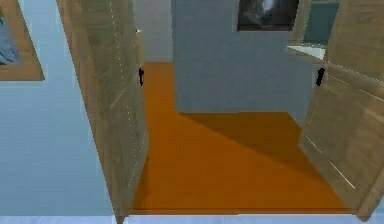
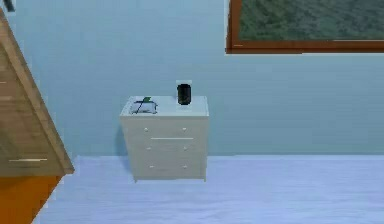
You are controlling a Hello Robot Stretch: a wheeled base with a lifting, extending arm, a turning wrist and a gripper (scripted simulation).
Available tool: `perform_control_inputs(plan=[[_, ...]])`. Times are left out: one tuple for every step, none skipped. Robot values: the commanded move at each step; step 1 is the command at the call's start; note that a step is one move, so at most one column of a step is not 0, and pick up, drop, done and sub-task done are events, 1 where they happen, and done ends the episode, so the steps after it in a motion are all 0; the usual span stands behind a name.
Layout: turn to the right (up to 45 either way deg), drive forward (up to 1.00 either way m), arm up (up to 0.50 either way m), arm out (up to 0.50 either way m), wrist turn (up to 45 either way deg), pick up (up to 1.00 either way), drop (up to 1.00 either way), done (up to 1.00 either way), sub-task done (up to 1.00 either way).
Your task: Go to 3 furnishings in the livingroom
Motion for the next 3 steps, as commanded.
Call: perform_control_inputs(plan=[[0.0,1.00,0.00,0.00,0.0,0.00,0.00,0.00,0.00],[0.0,1.00,0.00,0.00,0.0,0.00,0.00,0.00,0.00],[-6.0,0.00,0.00,0.00,0.0,0.00,0.00,0.00,0.00]])
